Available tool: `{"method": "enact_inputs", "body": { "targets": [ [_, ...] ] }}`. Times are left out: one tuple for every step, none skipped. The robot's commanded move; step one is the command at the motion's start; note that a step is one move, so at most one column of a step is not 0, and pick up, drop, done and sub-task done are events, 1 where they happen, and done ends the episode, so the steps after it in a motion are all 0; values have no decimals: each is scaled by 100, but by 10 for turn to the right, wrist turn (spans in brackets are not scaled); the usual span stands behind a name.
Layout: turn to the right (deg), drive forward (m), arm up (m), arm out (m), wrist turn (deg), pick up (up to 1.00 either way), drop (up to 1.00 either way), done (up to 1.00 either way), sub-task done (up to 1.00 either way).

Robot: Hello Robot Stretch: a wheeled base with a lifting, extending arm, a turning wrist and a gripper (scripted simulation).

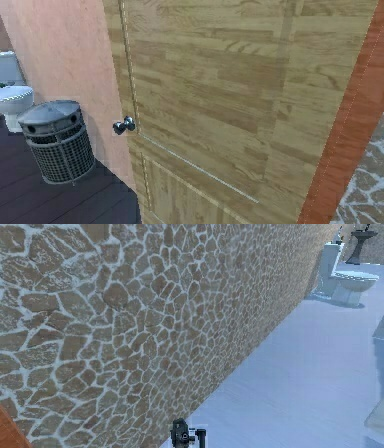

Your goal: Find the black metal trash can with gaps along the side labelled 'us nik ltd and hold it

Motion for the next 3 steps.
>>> {"method": "enact_inputs", "body": {
  "targets": [
    [0, 0, 0, 0, 450, 0, 0, 0, 0],
    [0, 0, 0, 0, 450, 0, 0, 0, 0],
    [0, 0, 0, 0, 240, 0, 0, 0, 0]
  ]
}}
